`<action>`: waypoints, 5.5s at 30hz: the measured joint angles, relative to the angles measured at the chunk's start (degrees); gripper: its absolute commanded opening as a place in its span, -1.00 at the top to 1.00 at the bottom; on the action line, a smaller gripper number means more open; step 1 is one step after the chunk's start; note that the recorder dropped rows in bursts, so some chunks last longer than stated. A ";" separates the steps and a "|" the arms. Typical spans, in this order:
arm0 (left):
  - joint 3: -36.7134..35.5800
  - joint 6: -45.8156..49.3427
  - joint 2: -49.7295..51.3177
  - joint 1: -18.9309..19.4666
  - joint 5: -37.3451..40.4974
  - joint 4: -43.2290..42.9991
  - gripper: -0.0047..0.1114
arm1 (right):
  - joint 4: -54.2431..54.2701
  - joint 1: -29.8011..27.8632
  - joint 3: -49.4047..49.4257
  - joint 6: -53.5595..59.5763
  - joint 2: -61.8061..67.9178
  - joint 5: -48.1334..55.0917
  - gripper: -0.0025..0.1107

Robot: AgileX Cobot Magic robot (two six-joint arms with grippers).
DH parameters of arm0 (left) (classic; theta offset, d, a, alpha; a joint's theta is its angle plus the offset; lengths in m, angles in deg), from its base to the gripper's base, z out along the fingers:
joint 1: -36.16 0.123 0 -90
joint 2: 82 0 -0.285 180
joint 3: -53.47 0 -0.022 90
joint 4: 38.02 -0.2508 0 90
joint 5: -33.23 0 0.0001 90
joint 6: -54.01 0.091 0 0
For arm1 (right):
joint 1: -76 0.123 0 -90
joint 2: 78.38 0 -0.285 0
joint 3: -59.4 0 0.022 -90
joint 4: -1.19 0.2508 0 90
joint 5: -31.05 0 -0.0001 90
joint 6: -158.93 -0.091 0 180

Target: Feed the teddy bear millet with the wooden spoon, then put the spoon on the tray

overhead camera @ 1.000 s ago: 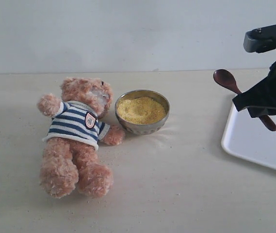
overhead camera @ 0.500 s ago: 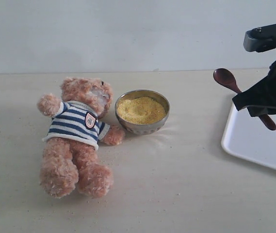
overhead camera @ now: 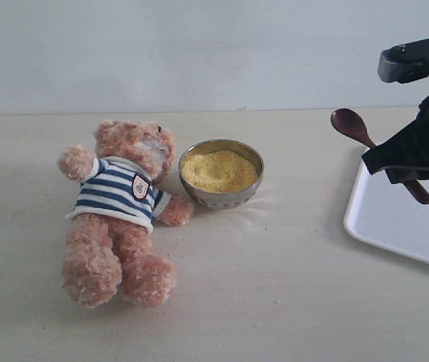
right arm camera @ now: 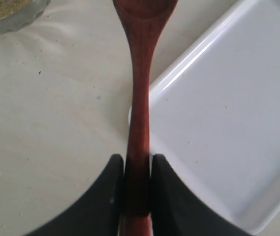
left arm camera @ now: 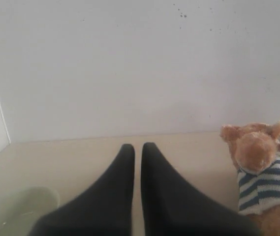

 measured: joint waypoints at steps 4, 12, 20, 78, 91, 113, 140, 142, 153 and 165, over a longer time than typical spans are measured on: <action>0.00 1.51 0.00 0.00 0.73 0.00 0.83 | 0.00 0.00 0.00 -0.10 0.00 0.11 0.96; 0.00 1.86 0.00 0.00 0.86 0.00 0.83 | 0.00 0.00 0.00 -0.10 0.00 0.22 0.96; 0.00 1.86 0.00 0.00 0.86 -0.12 0.83 | 0.00 0.00 0.00 -0.21 0.00 0.22 0.96; 0.00 1.88 0.00 0.00 0.86 -0.12 0.83 | -5.57 -13.93 -9.15 -6.85 28.03 -11.27 0.96; 0.00 1.88 0.00 0.00 0.86 -0.12 0.83 | -5.12 -13.93 -9.15 -7.44 30.93 -12.74 0.95; 0.00 1.88 0.00 0.00 0.86 -0.12 0.83 | -5.00 -13.93 -9.15 -8.85 30.93 -11.16 0.95; 0.00 1.88 0.00 0.00 0.86 -0.12 0.83 | -5.00 -13.93 -9.15 -10.42 21.45 -10.78 0.40; 0.00 1.88 0.00 0.00 0.86 -0.12 0.83 | -5.00 -13.93 -9.15 -10.71 16.94 -11.94 0.87; 0.00 1.88 0.00 0.00 0.86 -0.12 0.83 | -4.90 -13.93 -3.86 -19.27 3.79 -21.21 0.96; 0.00 1.88 0.00 0.00 0.86 -0.12 0.83 | -3.00 -13.93 26.54 -23.76 -11.20 -53.15 0.96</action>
